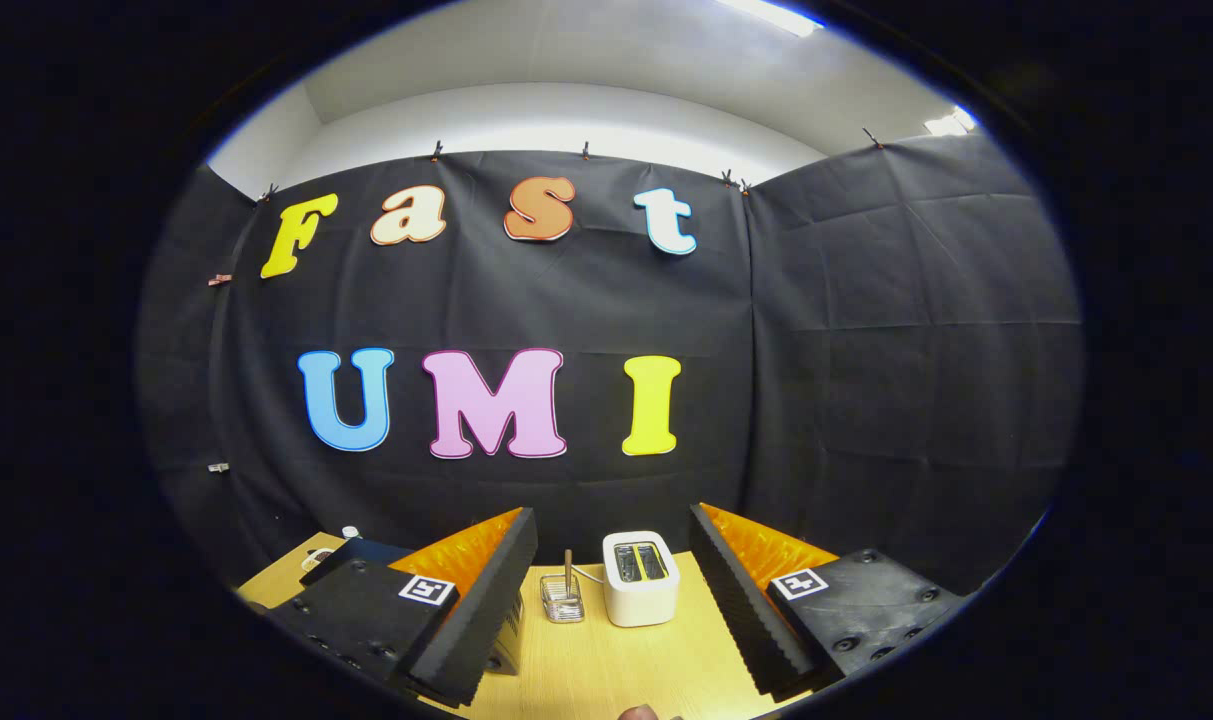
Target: Open the toaster oven, put the food inside, and close the toaster oven door.
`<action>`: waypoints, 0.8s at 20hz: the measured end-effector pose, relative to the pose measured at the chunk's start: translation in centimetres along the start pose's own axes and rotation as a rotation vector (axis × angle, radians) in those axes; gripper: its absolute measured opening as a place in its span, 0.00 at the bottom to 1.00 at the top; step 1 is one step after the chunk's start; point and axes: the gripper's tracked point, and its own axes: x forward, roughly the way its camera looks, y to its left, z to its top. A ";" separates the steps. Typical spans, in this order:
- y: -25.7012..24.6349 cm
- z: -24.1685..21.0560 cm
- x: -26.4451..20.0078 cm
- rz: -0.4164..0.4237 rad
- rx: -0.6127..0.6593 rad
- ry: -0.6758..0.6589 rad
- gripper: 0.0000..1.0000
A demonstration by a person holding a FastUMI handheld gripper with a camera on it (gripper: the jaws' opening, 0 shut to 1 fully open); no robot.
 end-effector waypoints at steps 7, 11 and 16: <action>-0.8 -0.5 -0.2 -0.006 0.009 0.012 0.99; -0.8 -0.2 -0.4 -0.013 0.015 0.000 0.99; -0.6 -0.6 -0.6 -0.014 0.007 0.002 0.99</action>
